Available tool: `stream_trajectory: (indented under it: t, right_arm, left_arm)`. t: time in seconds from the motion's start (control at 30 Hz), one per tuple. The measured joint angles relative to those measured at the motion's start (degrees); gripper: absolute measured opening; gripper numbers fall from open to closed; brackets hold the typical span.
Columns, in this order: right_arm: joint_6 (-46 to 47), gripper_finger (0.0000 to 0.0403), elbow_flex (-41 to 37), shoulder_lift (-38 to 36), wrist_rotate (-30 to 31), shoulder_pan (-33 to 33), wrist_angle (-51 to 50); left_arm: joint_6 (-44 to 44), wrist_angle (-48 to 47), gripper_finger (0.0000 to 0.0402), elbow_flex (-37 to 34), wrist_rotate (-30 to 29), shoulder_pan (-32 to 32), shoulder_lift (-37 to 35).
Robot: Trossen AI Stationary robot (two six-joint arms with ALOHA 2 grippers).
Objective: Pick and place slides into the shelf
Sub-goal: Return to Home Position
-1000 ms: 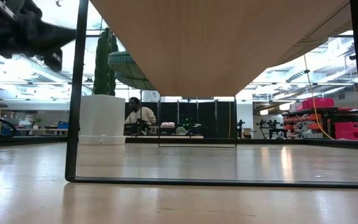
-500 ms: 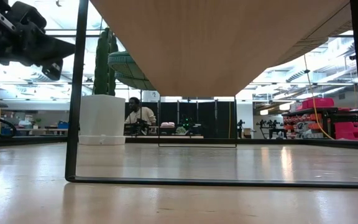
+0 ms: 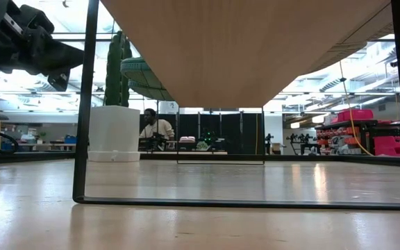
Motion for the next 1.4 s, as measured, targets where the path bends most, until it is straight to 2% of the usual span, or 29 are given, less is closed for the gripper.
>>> stream_trajectory:
  t: [0.2, 0.47, 0.57, 0.7, 0.83, 1.17, 1.27, 1.4]
  right_arm:
    - [4.41, 0.0, -7.52, -9.31, 2.26, 0.0, 2.46]
    - [7.55, 0.0, -27.04, -22.1, 6.66, -0.92, 22.87]
    - [7.02, 0.0, -33.8, -26.09, 5.75, -1.89, 28.85]
    - [3.78, 0.0, -39.83, -31.08, 1.31, -4.36, 32.61]
    - [1.39, 0.0, -44.04, -38.06, -1.12, -6.99, 35.58]
    - [-1.49, 0.0, -49.91, -62.54, 0.96, -8.31, 34.94]
    - [-4.35, 0.0, -50.09, -62.46, 1.04, -8.13, 33.3]
    - [-6.9, 0.0, -52.16, -62.05, 2.13, -7.65, 37.34]
  left_arm:
    - [0.08, 2.35, 0.002, -0.22, -0.53, 0.0, -0.01]
    - [0.08, 2.91, 0.0016, -0.22, -0.29, 0.0, -0.02]
    - [0.11, 3.19, 0.0022, -0.22, -0.23, 0.0, -0.02]
    - [0.12, 3.22, 0.0029, -0.22, -0.11, 0.0, 0.0]
    - [0.13, 3.22, 0.0032, -0.2, -0.09, 0.0, -0.02]
    - [0.11, 3.31, 0.0016, -0.17, -0.07, 0.0, -0.01]
    - [0.15, 3.36, 0.0018, -0.15, -0.04, 0.0, -0.02]
    - [0.12, 3.24, 0.0025, -0.13, -0.03, -0.01, -0.02]
